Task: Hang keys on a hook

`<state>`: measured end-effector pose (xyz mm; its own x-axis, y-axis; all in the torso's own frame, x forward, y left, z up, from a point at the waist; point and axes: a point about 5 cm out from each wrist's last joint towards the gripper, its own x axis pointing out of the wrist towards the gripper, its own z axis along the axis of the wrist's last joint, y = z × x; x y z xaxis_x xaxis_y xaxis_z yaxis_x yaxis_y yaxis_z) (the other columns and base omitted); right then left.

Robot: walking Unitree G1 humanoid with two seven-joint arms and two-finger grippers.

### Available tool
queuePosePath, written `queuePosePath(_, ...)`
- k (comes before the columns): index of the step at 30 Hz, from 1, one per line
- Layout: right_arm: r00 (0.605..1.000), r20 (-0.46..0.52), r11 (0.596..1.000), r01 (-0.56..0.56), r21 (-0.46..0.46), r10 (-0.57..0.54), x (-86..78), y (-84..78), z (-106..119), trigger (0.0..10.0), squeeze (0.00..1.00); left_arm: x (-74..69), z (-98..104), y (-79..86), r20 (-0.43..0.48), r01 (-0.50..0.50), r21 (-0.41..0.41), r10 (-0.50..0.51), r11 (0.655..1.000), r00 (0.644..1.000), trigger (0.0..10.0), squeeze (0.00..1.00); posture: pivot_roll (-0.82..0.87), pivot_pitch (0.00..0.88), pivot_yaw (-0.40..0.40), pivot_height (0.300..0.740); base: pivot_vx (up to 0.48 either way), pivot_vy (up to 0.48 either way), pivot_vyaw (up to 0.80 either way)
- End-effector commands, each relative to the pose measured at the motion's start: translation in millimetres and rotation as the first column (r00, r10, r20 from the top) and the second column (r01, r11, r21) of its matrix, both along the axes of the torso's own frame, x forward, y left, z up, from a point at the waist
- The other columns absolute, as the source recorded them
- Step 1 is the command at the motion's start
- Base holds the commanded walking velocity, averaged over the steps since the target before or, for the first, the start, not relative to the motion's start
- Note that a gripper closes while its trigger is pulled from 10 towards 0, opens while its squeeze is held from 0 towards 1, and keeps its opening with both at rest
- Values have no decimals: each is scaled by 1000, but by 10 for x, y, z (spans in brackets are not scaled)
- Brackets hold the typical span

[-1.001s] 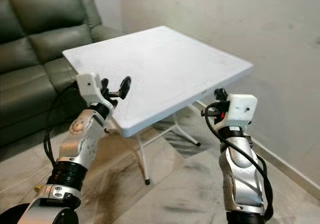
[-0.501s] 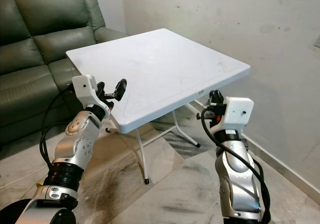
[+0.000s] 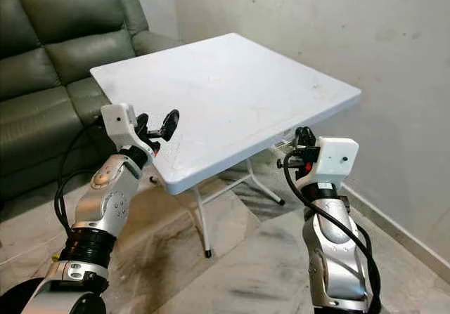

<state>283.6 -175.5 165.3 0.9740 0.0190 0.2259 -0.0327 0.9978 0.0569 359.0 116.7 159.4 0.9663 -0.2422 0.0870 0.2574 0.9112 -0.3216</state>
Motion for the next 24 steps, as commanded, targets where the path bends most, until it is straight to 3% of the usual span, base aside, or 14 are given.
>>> queuePosePath(1, 1000, 22, 1000, -8, 3, 8, -8, 28, 47, 10000, 0, -4, 22, 13, 4, 7, 14, -7, 1000, 1000, 10000, 0, 11, 17, 36, 740, 289, 0, 0)
queuePosePath(24, 999, 36, 999, -34, 7, 34, 13, 88, 67, 10000, 0, -16, 32, -62, 8, 47, 15, -47, 999, 999, 10000, 0, 15, 0, 36, 740, 365, 0, 0)
